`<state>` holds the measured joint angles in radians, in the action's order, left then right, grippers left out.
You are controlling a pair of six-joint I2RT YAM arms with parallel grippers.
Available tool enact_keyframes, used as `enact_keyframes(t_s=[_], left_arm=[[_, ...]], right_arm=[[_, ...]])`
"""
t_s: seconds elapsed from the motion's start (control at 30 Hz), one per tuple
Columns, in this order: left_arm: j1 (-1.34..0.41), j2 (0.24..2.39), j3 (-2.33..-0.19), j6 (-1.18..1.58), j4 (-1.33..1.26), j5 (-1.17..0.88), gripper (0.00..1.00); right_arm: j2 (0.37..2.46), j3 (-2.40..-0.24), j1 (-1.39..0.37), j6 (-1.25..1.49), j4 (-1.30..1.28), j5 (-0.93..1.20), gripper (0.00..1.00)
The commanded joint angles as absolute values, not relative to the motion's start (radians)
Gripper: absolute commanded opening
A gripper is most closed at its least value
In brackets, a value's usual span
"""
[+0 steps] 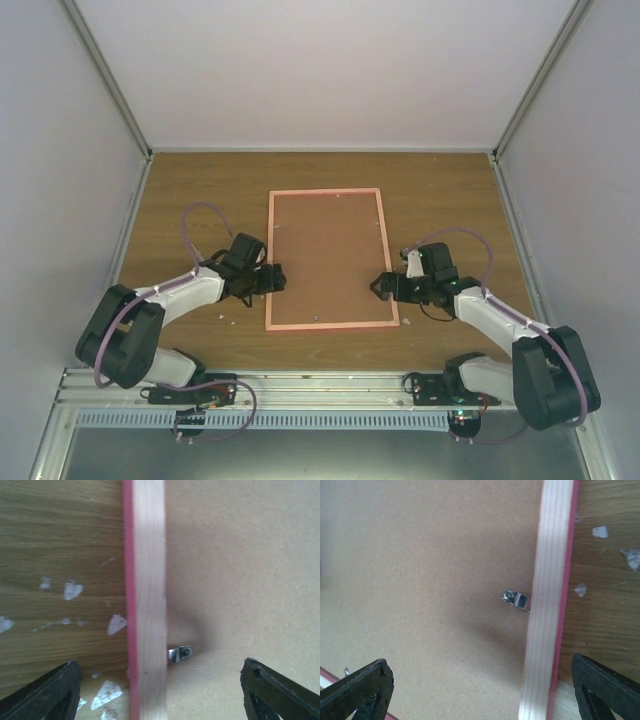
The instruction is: Take the photo out of the frame
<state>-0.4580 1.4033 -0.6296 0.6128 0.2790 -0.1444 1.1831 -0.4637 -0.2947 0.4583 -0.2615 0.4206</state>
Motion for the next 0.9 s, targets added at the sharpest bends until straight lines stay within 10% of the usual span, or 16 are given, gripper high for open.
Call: enact_keyframes(t_s=[0.0,0.6,0.87], left_arm=[[-0.457,1.374,-0.635,0.620,0.358,-0.025,0.90],[-0.098,1.367,-0.785,0.644,0.553,0.165,0.99],[0.047,1.539,-0.889,0.555,0.556,0.151,0.77]], right_arm=[[1.157,-0.469,-0.304,0.475,-0.261,0.353,0.97],[1.115,-0.518,-0.304,0.427,-0.176,0.223,0.98],[1.108,-0.492,-0.304,0.403,-0.136,0.227,0.98]])
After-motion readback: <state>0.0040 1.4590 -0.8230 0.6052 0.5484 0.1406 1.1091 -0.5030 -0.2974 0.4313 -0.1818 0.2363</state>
